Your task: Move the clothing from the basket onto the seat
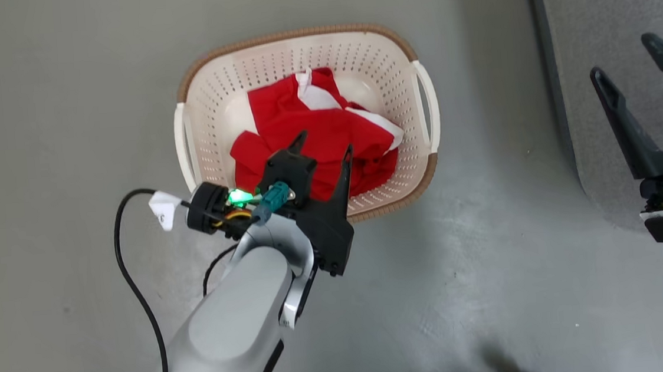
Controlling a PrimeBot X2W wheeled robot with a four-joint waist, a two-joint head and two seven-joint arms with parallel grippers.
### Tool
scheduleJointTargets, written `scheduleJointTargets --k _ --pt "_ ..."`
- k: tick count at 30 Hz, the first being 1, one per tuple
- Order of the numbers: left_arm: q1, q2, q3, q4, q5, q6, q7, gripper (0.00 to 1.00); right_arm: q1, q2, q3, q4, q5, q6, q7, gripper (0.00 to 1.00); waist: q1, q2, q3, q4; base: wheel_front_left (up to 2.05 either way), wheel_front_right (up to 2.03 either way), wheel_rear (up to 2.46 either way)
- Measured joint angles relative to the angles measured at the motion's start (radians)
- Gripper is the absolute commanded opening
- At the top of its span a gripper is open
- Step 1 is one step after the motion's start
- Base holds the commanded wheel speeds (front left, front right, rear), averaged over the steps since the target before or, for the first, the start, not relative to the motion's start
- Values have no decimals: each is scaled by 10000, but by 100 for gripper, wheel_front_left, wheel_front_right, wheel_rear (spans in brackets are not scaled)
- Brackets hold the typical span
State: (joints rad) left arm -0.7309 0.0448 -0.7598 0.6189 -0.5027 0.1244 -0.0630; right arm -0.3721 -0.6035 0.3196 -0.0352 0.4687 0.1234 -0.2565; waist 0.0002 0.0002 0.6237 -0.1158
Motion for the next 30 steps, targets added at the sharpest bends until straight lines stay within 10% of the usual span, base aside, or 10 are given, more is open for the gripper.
scheduleJointTargets --k 30 --pt "-2736 -4 -320 2464 -763 0 1030 100 -1739 -809 263 -667 541 0 -2 100 -2 -1 3223 -356 0 0 0"
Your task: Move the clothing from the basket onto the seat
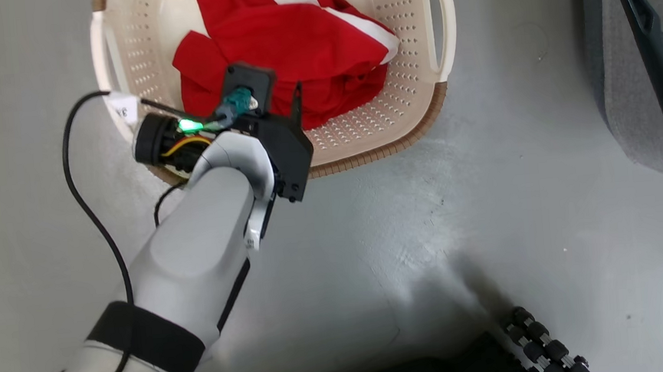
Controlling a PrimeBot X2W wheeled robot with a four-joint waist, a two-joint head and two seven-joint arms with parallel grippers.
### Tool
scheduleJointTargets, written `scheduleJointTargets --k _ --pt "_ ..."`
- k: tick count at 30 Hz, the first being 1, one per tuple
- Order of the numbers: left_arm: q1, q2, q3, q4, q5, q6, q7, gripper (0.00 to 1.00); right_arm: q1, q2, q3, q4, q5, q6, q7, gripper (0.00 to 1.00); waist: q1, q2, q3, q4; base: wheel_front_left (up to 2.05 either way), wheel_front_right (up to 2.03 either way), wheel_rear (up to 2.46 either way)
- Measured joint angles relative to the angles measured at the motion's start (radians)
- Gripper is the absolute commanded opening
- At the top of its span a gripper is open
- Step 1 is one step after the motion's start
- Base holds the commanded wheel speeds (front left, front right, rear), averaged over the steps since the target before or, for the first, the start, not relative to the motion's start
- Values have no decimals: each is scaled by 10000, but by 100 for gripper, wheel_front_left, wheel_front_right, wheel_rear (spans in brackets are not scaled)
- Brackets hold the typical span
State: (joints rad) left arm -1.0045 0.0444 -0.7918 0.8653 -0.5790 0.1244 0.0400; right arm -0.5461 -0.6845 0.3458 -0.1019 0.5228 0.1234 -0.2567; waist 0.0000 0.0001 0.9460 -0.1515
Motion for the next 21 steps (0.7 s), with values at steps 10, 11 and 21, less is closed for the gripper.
scheduleJointTargets --k 10,11,21 --pt "-571 4 69 606 -234 0 198 100 -153 -13 136 140 84 0 0 100 0 1 595 -280 0 0 0" --pt "-646 4 61 658 -245 0 201 100 -159 -15 163 157 86 0 0 100 1 0 634 -308 0 0 0" --pt "-1360 8 -341 1179 -52 0 752 100 -369 107 464 293 188 2 0 100 1 0 853 -536 0 0 0"
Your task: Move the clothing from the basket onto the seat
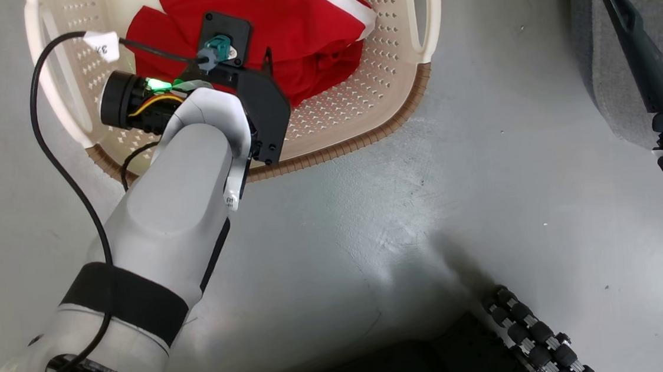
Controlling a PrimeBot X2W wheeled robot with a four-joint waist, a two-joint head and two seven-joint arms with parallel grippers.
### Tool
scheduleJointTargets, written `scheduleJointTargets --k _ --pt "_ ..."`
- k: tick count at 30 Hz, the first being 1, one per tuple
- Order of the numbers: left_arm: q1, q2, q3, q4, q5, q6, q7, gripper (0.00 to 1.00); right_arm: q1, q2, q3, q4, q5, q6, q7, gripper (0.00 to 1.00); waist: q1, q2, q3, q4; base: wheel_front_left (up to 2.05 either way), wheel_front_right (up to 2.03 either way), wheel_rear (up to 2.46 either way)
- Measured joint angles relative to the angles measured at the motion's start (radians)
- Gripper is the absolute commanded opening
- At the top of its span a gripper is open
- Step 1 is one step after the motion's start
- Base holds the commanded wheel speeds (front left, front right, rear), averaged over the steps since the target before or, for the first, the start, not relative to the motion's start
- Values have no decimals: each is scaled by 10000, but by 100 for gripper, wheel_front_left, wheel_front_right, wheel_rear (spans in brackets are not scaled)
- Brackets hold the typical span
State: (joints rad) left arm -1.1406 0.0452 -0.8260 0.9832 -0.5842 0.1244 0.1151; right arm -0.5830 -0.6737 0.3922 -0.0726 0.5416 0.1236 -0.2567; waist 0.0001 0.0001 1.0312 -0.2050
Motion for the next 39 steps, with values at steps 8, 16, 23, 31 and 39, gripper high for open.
scheduleJointTargets --k 8,16,23,31,39 --pt "-144 4 -182 127 146 0 395 100 -20 90 96 150 146 0 0 100 -1 -1 46 -129 0 0 0" --pt "-243 4 -288 150 146 0 692 100 -27 94 199 263 230 0 0 100 -1 -1 161 -263 0 0 0" --pt "-409 6 -274 257 146 0 815 100 -29 100 263 353 247 0 0 100 -1 -2 302 -346 0 0 0" --pt "-672 21 -240 332 144 0 871 100 -231 117 284 474 370 0 0 100 -1 -1 573 -454 0 0 0" --pt "-702 19 -251 428 146 0 869 100 -231 255 433 529 407 0 0 100 -1 -1 679 -579 0 0 0"
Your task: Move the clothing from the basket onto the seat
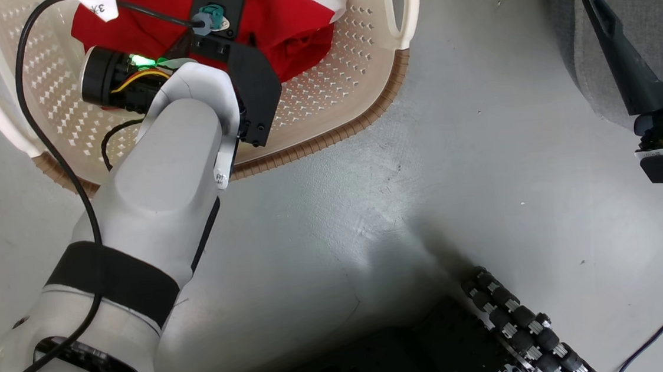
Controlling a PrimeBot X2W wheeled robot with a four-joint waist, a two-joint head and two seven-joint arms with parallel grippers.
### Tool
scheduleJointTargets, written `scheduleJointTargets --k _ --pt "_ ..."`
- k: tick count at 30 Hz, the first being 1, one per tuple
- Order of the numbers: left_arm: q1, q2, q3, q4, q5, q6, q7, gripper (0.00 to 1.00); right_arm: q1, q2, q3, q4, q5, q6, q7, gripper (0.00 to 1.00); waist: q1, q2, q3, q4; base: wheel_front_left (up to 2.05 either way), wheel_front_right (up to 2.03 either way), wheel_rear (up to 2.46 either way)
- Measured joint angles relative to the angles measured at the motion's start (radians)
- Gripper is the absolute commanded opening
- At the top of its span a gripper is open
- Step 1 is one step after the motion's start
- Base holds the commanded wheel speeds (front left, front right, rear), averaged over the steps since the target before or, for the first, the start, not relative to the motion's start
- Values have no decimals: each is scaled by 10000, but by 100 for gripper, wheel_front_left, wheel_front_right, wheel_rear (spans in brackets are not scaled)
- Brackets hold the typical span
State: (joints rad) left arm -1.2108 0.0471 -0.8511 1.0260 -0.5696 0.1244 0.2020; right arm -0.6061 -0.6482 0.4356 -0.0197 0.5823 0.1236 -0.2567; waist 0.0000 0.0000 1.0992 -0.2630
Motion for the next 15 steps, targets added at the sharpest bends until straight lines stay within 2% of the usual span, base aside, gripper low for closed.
scheduleJointTargets --k 15 --pt "-151 2 201 533 107 0 -295 100 -9 142 257 167 84 4 -2 100 0 0 114 -291 0 0 0"
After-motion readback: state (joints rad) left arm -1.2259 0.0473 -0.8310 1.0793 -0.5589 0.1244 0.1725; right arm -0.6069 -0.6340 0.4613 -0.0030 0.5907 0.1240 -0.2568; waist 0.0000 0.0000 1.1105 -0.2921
